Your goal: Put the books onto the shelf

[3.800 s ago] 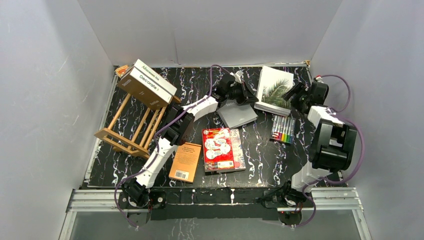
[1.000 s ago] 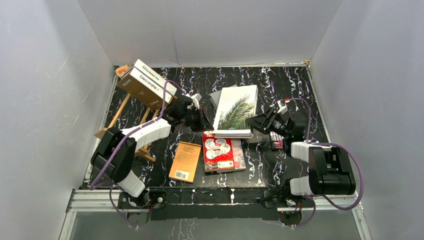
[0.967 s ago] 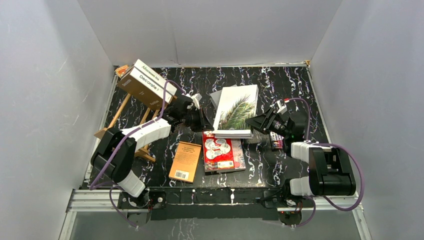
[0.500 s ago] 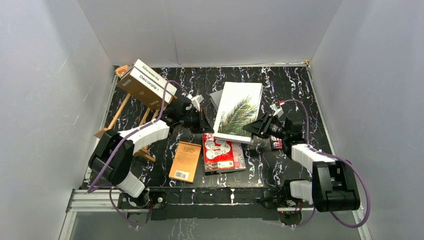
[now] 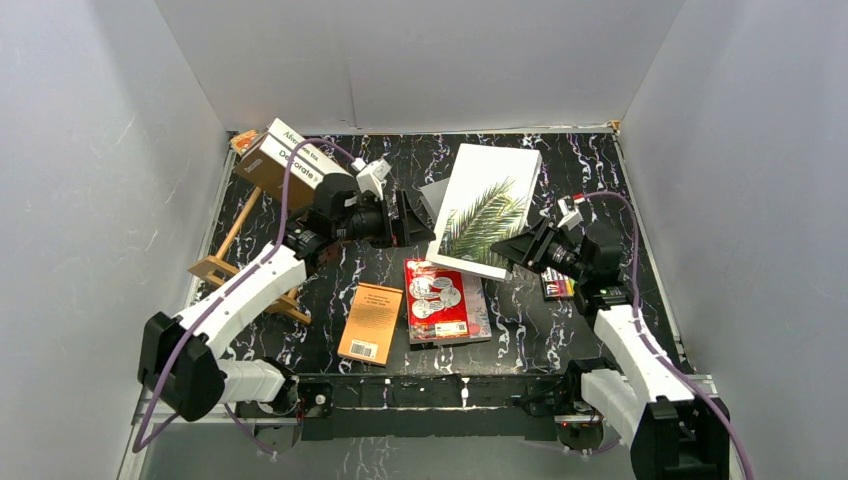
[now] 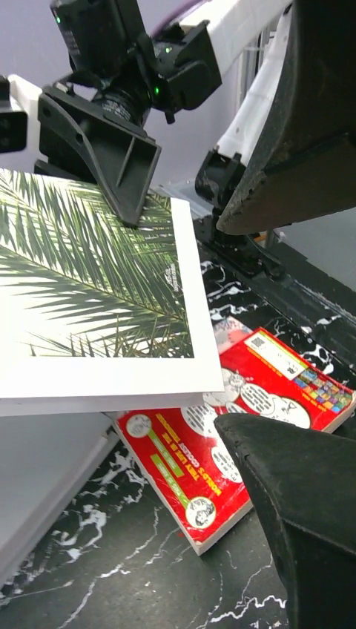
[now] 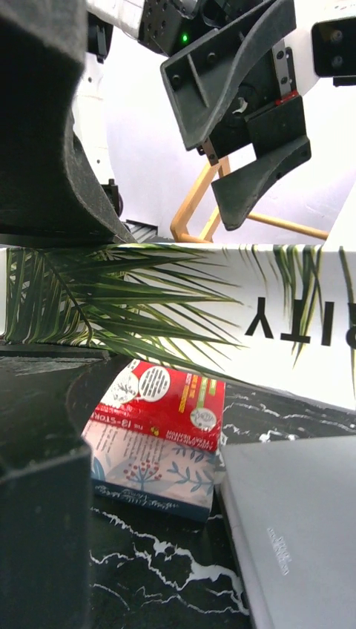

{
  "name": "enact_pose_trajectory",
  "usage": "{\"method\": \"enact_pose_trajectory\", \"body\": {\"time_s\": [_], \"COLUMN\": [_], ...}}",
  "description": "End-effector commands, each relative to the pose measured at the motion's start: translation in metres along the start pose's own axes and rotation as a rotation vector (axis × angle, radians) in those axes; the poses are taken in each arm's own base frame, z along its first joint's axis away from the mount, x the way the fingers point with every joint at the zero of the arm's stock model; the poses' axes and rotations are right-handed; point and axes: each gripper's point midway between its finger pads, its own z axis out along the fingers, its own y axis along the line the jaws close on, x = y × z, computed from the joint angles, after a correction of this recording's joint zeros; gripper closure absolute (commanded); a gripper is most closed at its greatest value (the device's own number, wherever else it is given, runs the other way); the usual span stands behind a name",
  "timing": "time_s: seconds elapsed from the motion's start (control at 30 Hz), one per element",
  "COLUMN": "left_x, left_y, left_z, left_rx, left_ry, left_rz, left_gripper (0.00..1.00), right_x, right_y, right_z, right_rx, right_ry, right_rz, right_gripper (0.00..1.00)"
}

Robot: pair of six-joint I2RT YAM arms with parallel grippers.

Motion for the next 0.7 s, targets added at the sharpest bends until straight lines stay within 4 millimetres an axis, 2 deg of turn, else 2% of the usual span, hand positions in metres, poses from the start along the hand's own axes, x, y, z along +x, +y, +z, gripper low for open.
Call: {"method": "enact_pose_trajectory", "body": {"time_s": [0.0,0.07,0.2,0.43,0.5,0.67], "left_x": [-0.011,-0.01,-0.01,-0.027,-0.027,-0.031], "left_y": [-0.017,-0.021,-0.044,-0.111,-0.117,-0.111], "left_z": [-0.02,-0.022,-0.028,-0.056,-0.06,-0.06], "left_rx": [0.015,0.035,0.137,0.408,0.424,0.369], "left_ry": [-0.015,0.001,0.022,0.005,0.006,-0.039], "left_rz": [-0.024,-0.052,-0.088,-0.131,-0.141,-0.17], "left_gripper": [0.12,0.12,0.12,0.12,0.12,0.12], "right_x": [-0.019,-0.019,-0.018,-0.014,-0.012,-0.01], "right_y": [0.047,0.06,0.087,0.129,0.138,0.157], "right_z": [-0.012,-0.018,-0.028,-0.048,-0.053,-0.062], "right_rx": [-0.067,-0.089,-0.154,-0.252,-0.276,-0.334], "right_ry": [-0.04,-0.036,-0.023,0.018,0.031,0.044], "right_rz": [-0.098,-0.105,-0.094,-0.078,-0.077,-0.079], "right_gripper": [0.66,0.65,0.65,0.65,0.65,0.64]}}
